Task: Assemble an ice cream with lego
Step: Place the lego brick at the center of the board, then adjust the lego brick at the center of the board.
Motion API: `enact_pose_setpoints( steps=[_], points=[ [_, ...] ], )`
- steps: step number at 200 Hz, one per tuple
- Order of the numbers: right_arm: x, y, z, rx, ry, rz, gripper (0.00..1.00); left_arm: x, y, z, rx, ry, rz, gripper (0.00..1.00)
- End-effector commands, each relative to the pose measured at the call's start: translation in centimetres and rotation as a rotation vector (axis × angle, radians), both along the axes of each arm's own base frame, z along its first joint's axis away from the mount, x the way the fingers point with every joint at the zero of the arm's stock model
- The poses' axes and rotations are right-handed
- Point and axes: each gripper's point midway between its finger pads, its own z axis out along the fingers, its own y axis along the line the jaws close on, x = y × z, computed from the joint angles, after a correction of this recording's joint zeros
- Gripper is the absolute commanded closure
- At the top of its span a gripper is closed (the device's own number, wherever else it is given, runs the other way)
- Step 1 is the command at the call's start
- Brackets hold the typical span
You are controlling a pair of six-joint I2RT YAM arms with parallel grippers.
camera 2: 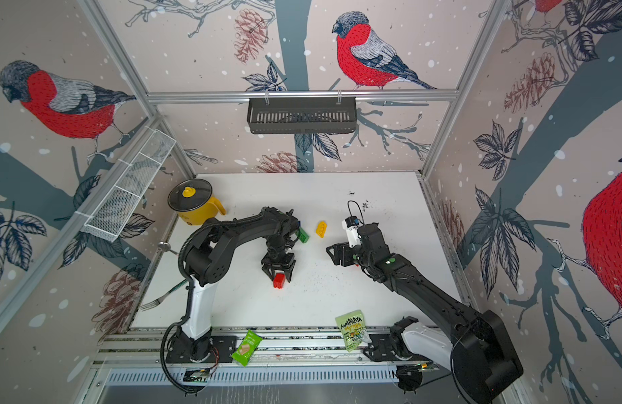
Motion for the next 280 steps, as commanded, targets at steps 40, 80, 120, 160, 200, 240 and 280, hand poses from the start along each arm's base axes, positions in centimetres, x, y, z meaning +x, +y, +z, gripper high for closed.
enact_pose_setpoints(
  steps=[40, 80, 120, 160, 200, 240, 280],
  points=[
    [-1.4, 3.0, -0.7, -0.097, 0.011, 0.035, 0.22, 12.0, -1.2, 5.4, -0.041, -0.558, 0.062, 0.02],
    [-5.8, 11.2, -2.0, -0.028, 0.044, 0.16, 0.23, 16.9, 9.1, 17.2, -0.045, -0.974, 0.397, 0.02],
    [-8.6, 18.2, -5.9, -0.053, 0.152, 0.263, 0.23, 15.3, 15.7, 21.0, -0.18, -1.214, 0.571, 0.02],
    [-8.9, 22.0, -8.9, -0.146, 0.209, 0.29, 0.24, 12.6, 18.4, 21.8, -0.141, -1.297, 0.612, 0.02],
    [-8.4, 24.3, -10.5, -0.206, 0.231, 0.295, 0.24, 11.7, 20.6, 21.6, -0.095, -1.323, 0.633, 0.02],
    [-7.1, 24.6, -11.3, -0.339, 0.183, 0.272, 0.28, 12.0, 21.8, 20.7, -0.094, -1.311, 0.649, 0.02],
    [-7.3, 22.6, -9.9, -0.381, 0.078, 0.316, 0.27, 12.4, 21.5, 19.5, -0.113, -1.277, 0.636, 0.02]
  ],
)
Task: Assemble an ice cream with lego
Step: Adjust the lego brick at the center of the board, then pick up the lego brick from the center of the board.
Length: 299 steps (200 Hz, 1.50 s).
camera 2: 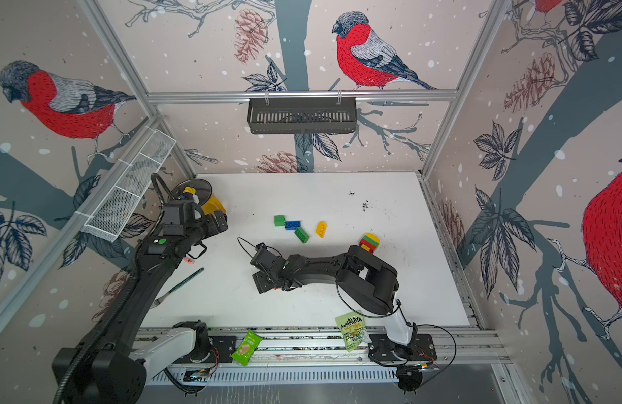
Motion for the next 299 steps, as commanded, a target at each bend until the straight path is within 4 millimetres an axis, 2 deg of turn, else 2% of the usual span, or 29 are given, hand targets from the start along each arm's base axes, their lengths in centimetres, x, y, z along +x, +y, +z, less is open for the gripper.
enact_pose_setpoints(
  steps=[1, 32, 54, 99, 141, 210, 250, 273, 285, 299],
  points=[
    [0.2, -2.1, 0.5, -0.06, -0.082, 0.043, 0.27, 0.8, -0.6, 0.3, -0.013, -0.029, -0.035, 0.02],
    [-0.4, -3.1, 1.4, -0.025, -0.153, 0.16, 0.27, 0.9, -0.7, 0.1, -0.015, -0.025, -0.04, 0.02],
    [-0.9, -3.0, 1.5, -0.002, -0.191, 0.234, 0.28, 0.8, -0.6, 0.1, -0.012, -0.021, -0.039, 0.02],
    [-0.7, -3.6, 0.1, -0.03, -0.244, 0.328, 0.33, 0.6, -0.6, -0.2, -0.005, -0.004, -0.046, 0.02],
    [-0.8, -3.0, 0.3, -0.014, -0.274, 0.358, 0.35, 0.6, -0.4, 0.0, 0.005, -0.002, -0.043, 0.02],
    [-0.8, -2.7, 0.0, -0.003, -0.281, 0.361, 0.49, 0.7, -0.3, 0.1, 0.02, 0.004, -0.041, 0.02],
    [-0.7, -3.0, 1.2, 0.005, -0.271, 0.344, 0.61, 0.7, -0.5, -0.1, 0.012, 0.011, -0.052, 0.02],
    [-0.2, -4.7, 2.4, -0.038, -0.165, 0.288, 0.66, 0.6, -0.9, -0.2, 0.002, 0.014, -0.074, 0.02],
    [0.1, -6.7, 2.8, -0.104, -0.074, 0.24, 0.68, 0.5, -1.1, -0.3, -0.001, 0.019, -0.088, 0.02],
    [-0.3, -10.4, 2.8, -0.226, 0.066, 0.186, 0.68, 0.4, -1.4, -0.4, -0.009, 0.026, -0.106, 0.02]
  ],
)
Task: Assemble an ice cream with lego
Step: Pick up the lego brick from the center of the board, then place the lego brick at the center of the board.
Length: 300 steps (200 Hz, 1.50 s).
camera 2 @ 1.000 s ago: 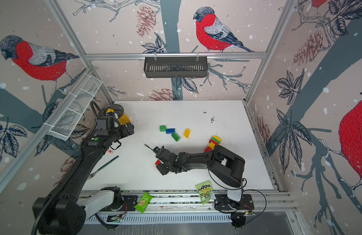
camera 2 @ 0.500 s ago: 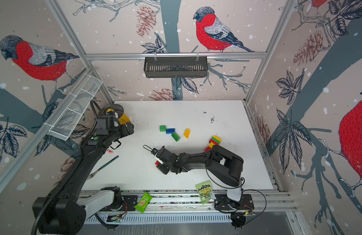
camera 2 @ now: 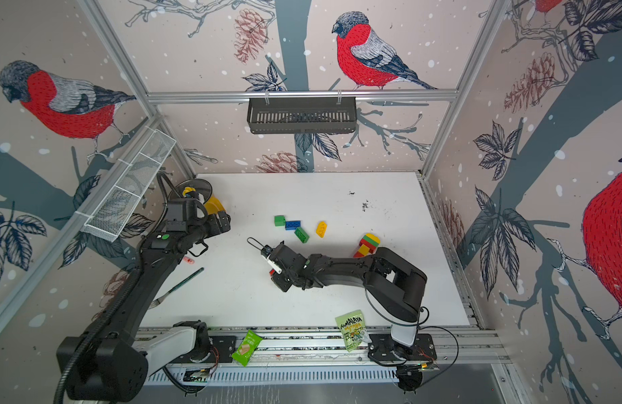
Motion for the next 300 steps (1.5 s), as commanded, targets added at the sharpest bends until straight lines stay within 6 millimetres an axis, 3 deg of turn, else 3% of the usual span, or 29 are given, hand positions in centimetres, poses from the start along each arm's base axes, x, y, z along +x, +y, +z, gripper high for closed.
enact_pose_setpoints(
  steps=[1, 25, 45, 69, 130, 169, 193, 210, 226, 243, 258, 272, 300],
  points=[
    [-1.8, -6.0, -0.9, -0.229, 0.225, -0.103, 0.68, -0.1, -0.7, 0.2, -0.016, 0.002, -0.044, 0.02],
    [-2.4, -11.2, -0.7, -0.441, 0.387, -0.224, 0.67, -0.6, -1.7, -0.4, -0.055, 0.031, -0.091, 0.02],
    [-3.4, -12.9, -1.2, -0.559, 0.466, -0.255, 0.67, -0.9, -2.9, -1.1, -0.094, 0.044, -0.15, 0.02],
    [-4.0, -12.6, -2.4, -0.607, 0.517, -0.25, 0.68, -0.9, -3.2, -2.0, -0.104, 0.064, -0.164, 0.02],
    [-2.3, -10.6, -5.3, -0.679, 0.529, -0.208, 0.67, -0.6, -3.5, -3.2, -0.118, 0.11, -0.174, 0.02],
    [-0.6, -9.4, -5.2, -0.664, 0.499, -0.209, 0.66, -0.7, -3.4, -4.1, -0.119, 0.145, -0.17, 0.02],
    [0.2, -9.2, -3.8, -0.653, 0.47, -0.235, 0.68, -0.7, -3.4, -4.5, -0.118, 0.166, -0.168, 0.02],
    [-0.6, -9.5, -2.3, -0.615, 0.488, -0.249, 0.72, -0.7, -3.4, -4.6, -0.117, 0.181, -0.172, 0.02],
    [-2.9, -10.6, -1.5, -0.606, 0.565, -0.239, 0.72, -0.6, -3.6, -4.5, -0.122, 0.186, -0.186, 0.02],
    [-5.7, -12.8, -1.5, -0.669, 0.65, -0.245, 0.72, -0.8, -4.1, -4.6, -0.138, 0.192, -0.207, 0.02],
    [-6.5, -13.6, -1.8, -0.673, 0.677, -0.265, 0.69, -1.0, -4.5, -4.6, -0.156, 0.189, -0.227, 0.02],
    [-5.6, -13.5, -2.5, -0.661, 0.654, -0.28, 0.68, -1.1, -4.4, -4.6, -0.153, 0.184, -0.223, 0.02],
    [-0.4, -10.8, -3.8, -0.599, 0.493, -0.31, 0.71, -1.1, -4.4, -4.8, -0.147, 0.191, -0.228, 0.02]
  ],
)
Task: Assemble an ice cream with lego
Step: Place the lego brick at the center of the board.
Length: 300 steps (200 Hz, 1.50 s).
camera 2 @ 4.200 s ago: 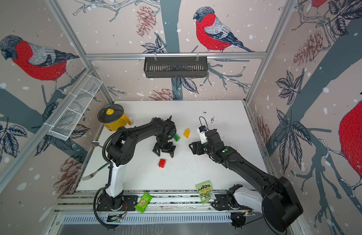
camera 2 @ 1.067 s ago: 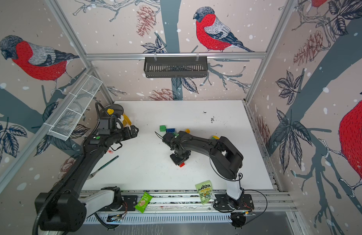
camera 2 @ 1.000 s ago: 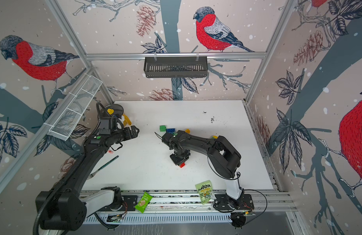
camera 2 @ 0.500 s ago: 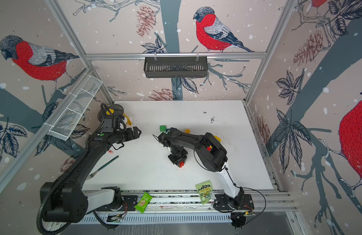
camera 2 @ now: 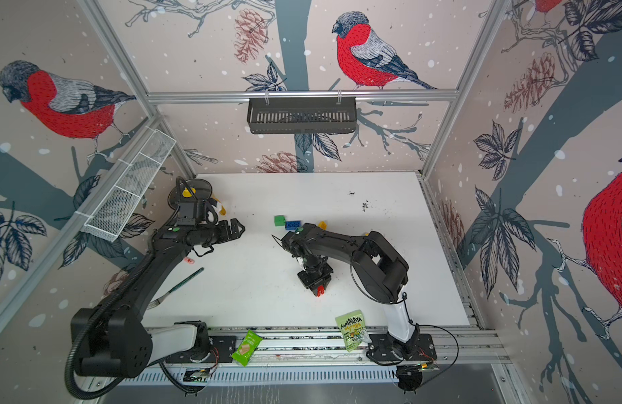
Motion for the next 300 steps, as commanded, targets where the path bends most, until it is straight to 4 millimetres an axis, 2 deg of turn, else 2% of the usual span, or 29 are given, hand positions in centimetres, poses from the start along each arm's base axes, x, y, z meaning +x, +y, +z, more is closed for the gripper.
enact_pose_setpoints(
  steps=[1, 19, 32, 44, 70, 78, 92, 114, 129, 147, 168, 193, 231, 300],
  points=[
    [4.0, 2.5, -0.9, 0.052, -0.149, 0.005, 0.71, -0.1, -0.2, 0.0, -0.006, 0.002, -0.021, 0.02],
    [6.4, 4.9, -1.2, 0.115, -0.237, 0.018, 0.69, -0.3, -0.2, -0.2, -0.008, 0.007, -0.021, 0.02],
    [7.2, 6.0, -1.3, 0.147, -0.277, 0.018, 0.65, -0.4, 0.0, -0.3, 0.004, 0.012, -0.014, 0.02],
    [7.3, 6.4, -1.4, 0.171, -0.297, 0.01, 0.6, -0.6, 0.2, -0.4, 0.017, 0.017, -0.011, 0.02],
    [7.5, 6.7, -0.9, 0.235, -0.37, 0.001, 0.41, -0.7, 0.3, -1.0, 0.024, 0.029, -0.004, 0.02],
    [7.7, 7.0, 0.0, 0.272, -0.421, 0.003, 0.36, -0.6, 0.3, -1.1, 0.02, 0.035, -0.004, 0.02],
    [7.9, 7.3, 1.9, 0.36, -0.562, 0.02, 0.33, -0.6, 0.3, -1.2, 0.016, 0.039, -0.003, 0.02],
    [7.6, 7.6, 5.9, 0.582, -0.781, 0.004, 0.31, -0.6, 0.4, -1.1, 0.027, 0.034, 0.006, 0.02],
    [6.7, 7.0, 7.4, 0.71, -0.882, -0.018, 0.31, -0.5, 0.7, -0.8, 0.038, 0.028, 0.013, 0.02],
    [5.8, 5.5, 7.2, 0.762, -0.933, -0.05, 0.31, -0.5, 0.8, -0.4, 0.043, 0.019, 0.021, 0.02],
    [5.1, 4.5, 6.1, 0.77, -0.945, -0.061, 0.32, -0.3, 0.4, 0.2, 0.014, -0.017, 0.015, 0.02],
    [4.8, 4.6, 5.0, 0.779, -0.936, -0.045, 0.34, -0.2, -0.1, 0.8, -0.014, -0.045, 0.006, 0.02],
    [4.4, 4.8, 4.0, 0.791, -0.953, -0.037, 0.4, -0.3, 0.2, 1.3, -0.003, -0.054, 0.014, 0.02],
    [5.2, 5.4, 1.8, 0.723, -0.936, -0.036, 0.46, -0.4, 0.4, 1.4, 0.011, -0.055, 0.014, 0.02]
  ],
)
